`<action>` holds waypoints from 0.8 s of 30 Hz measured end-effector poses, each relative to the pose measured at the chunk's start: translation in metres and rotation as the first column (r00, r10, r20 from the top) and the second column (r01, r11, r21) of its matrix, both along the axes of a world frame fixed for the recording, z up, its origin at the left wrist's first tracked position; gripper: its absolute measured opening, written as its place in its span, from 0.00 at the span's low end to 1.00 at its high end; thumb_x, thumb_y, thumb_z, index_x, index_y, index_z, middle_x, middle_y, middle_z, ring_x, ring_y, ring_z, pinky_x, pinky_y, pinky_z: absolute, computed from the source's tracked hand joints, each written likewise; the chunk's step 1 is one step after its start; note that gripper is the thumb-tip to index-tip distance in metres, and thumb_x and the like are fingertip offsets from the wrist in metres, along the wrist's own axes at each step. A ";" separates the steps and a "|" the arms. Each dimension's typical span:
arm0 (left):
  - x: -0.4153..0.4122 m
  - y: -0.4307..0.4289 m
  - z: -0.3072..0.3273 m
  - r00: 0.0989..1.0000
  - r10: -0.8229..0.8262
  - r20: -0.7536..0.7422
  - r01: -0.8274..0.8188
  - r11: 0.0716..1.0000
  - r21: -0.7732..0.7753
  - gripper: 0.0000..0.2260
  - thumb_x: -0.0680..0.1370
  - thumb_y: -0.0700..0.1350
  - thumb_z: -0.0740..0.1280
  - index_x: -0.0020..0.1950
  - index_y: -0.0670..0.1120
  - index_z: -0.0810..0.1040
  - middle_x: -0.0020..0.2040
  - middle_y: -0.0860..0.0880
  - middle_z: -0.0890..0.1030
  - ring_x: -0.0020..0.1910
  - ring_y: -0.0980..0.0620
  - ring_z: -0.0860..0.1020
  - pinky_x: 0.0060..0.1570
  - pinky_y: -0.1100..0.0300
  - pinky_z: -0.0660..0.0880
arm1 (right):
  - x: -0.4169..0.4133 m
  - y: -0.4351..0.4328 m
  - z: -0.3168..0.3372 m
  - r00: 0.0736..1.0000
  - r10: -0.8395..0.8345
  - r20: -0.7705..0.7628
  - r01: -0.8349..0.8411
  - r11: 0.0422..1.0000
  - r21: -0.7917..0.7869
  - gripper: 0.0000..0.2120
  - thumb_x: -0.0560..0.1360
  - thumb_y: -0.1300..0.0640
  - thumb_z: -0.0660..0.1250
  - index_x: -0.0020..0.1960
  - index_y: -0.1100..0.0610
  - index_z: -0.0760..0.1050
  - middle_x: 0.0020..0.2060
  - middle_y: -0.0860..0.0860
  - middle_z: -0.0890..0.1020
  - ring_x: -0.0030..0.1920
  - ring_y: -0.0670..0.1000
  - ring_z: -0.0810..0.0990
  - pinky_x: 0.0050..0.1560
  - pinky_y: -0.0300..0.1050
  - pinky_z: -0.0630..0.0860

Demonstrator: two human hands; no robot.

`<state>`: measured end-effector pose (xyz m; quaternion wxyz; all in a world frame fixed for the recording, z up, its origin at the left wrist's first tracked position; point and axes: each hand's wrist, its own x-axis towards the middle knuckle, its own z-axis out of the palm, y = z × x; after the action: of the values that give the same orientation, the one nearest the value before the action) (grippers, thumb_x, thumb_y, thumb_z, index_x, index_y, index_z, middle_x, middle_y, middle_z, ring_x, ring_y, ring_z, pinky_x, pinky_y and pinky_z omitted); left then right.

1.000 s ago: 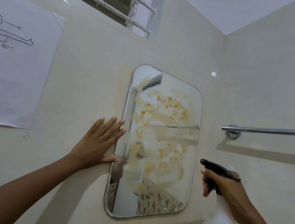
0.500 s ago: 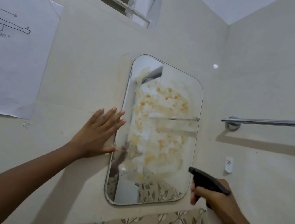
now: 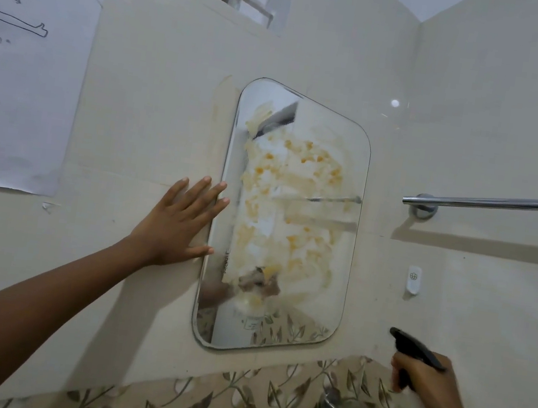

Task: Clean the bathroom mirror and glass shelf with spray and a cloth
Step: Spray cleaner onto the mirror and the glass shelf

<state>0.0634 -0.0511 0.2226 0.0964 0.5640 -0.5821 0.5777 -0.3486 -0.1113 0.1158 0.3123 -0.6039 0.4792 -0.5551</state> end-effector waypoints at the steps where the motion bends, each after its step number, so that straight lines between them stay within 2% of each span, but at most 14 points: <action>1: 0.000 0.000 0.000 1.000 0.003 0.003 -0.003 1.000 -0.002 0.38 0.72 0.67 0.50 0.76 0.45 0.55 0.77 0.43 0.53 0.76 0.43 0.53 0.72 0.43 0.50 | 0.006 0.003 -0.003 0.997 0.066 -0.037 -0.066 0.998 0.000 0.14 0.67 0.70 0.66 0.24 0.62 0.78 0.24 0.63 0.79 0.28 0.57 0.76 0.37 0.50 0.74; 3: 0.000 0.001 0.000 1.000 0.001 0.004 -0.001 1.000 -0.002 0.38 0.72 0.68 0.50 0.76 0.45 0.55 0.77 0.43 0.54 0.76 0.43 0.53 0.72 0.43 0.50 | 0.021 0.009 -0.010 0.975 0.168 -0.146 -0.167 0.986 0.021 0.12 0.67 0.72 0.66 0.28 0.60 0.81 0.24 0.62 0.79 0.26 0.54 0.76 0.30 0.42 0.72; 5: 0.001 0.001 0.000 1.000 -0.003 0.003 0.003 1.000 0.000 0.38 0.72 0.68 0.50 0.76 0.45 0.55 0.77 0.43 0.53 0.76 0.42 0.52 0.72 0.43 0.50 | 0.036 0.012 -0.021 0.956 0.217 -0.199 -0.207 0.976 0.071 0.11 0.66 0.72 0.65 0.29 0.63 0.81 0.22 0.59 0.78 0.23 0.51 0.75 0.27 0.38 0.72; 8: 0.000 0.001 0.000 1.000 -0.005 -0.001 0.005 1.000 0.001 0.39 0.72 0.68 0.50 0.76 0.45 0.54 0.77 0.43 0.53 0.76 0.42 0.52 0.72 0.43 0.49 | 0.043 0.007 -0.032 0.968 0.174 -0.182 -0.158 0.982 0.099 0.08 0.65 0.70 0.65 0.33 0.64 0.83 0.20 0.59 0.77 0.22 0.53 0.74 0.30 0.44 0.75; 10: 0.000 0.001 0.000 1.000 -0.005 -0.002 0.005 1.000 -0.002 0.39 0.72 0.68 0.50 0.76 0.45 0.54 0.77 0.43 0.53 0.76 0.42 0.51 0.72 0.43 0.49 | 0.034 0.002 -0.032 0.995 0.072 -0.064 -0.066 0.994 0.088 0.07 0.65 0.71 0.66 0.30 0.66 0.80 0.20 0.60 0.76 0.22 0.54 0.74 0.30 0.44 0.74; 11: 0.000 0.001 0.000 1.000 -0.004 -0.002 0.004 1.000 -0.005 0.38 0.72 0.68 0.50 0.76 0.46 0.54 0.77 0.43 0.53 0.76 0.42 0.52 0.72 0.43 0.49 | 0.026 -0.002 -0.031 1.000 0.015 -0.018 -0.013 0.996 0.091 0.08 0.66 0.71 0.66 0.29 0.67 0.78 0.21 0.61 0.76 0.24 0.55 0.74 0.32 0.48 0.74; 12: 0.000 0.001 0.000 1.000 -0.004 -0.004 0.004 1.000 -0.005 0.38 0.72 0.68 0.50 0.76 0.46 0.55 0.77 0.43 0.53 0.76 0.42 0.52 0.72 0.43 0.49 | 0.019 -0.006 -0.031 0.999 -0.032 0.004 0.031 0.995 0.098 0.09 0.66 0.70 0.66 0.27 0.67 0.76 0.22 0.61 0.76 0.25 0.56 0.74 0.35 0.52 0.75; 15: 0.000 0.000 0.000 1.000 -0.007 -0.006 0.007 1.000 -0.004 0.38 0.72 0.68 0.51 0.76 0.45 0.55 0.77 0.43 0.53 0.76 0.42 0.52 0.72 0.42 0.50 | 0.003 -0.012 -0.027 0.995 -0.103 0.014 0.101 0.990 0.099 0.14 0.66 0.67 0.67 0.22 0.66 0.75 0.21 0.62 0.77 0.28 0.59 0.76 0.42 0.55 0.76; 17: 0.000 0.000 0.000 1.000 -0.014 -0.006 0.014 1.000 -0.003 0.38 0.72 0.67 0.51 0.76 0.45 0.55 0.77 0.43 0.53 0.76 0.42 0.52 0.72 0.42 0.50 | -0.003 -0.013 -0.018 0.993 -0.102 0.055 0.100 0.994 0.047 0.10 0.67 0.67 0.67 0.27 0.69 0.77 0.23 0.64 0.78 0.30 0.60 0.77 0.42 0.56 0.75; 19: 0.000 0.000 0.000 1.000 -0.014 -0.005 0.014 1.000 -0.001 0.38 0.72 0.67 0.51 0.76 0.45 0.55 0.77 0.43 0.53 0.76 0.42 0.52 0.72 0.42 0.50 | -0.005 -0.010 0.000 0.990 -0.022 0.136 0.032 0.997 -0.071 0.06 0.69 0.68 0.67 0.34 0.70 0.78 0.25 0.61 0.80 0.32 0.60 0.78 0.36 0.50 0.72; 22: -0.001 0.001 0.000 1.000 -0.015 -0.007 0.015 1.000 0.003 0.38 0.72 0.67 0.51 0.76 0.45 0.55 0.77 0.43 0.53 0.76 0.42 0.52 0.72 0.42 0.50 | -0.004 -0.006 0.042 0.973 0.085 0.213 -0.031 0.969 -0.243 0.06 0.71 0.67 0.67 0.36 0.63 0.79 0.23 0.54 0.81 0.29 0.54 0.80 0.33 0.45 0.72; 24: -0.001 0.001 0.000 1.000 -0.008 -0.011 0.008 1.000 0.003 0.38 0.72 0.67 0.51 0.76 0.46 0.54 0.77 0.43 0.53 0.76 0.42 0.52 0.72 0.42 0.51 | -0.002 -0.008 0.074 0.955 0.101 0.279 -0.017 0.957 -0.290 0.06 0.71 0.61 0.69 0.35 0.61 0.78 0.23 0.52 0.81 0.26 0.49 0.80 0.31 0.41 0.73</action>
<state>0.0619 -0.0499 0.2228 0.1011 0.5651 -0.5845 0.5735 -0.3507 -0.1190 0.1899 0.3061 -0.5682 0.3249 -0.6913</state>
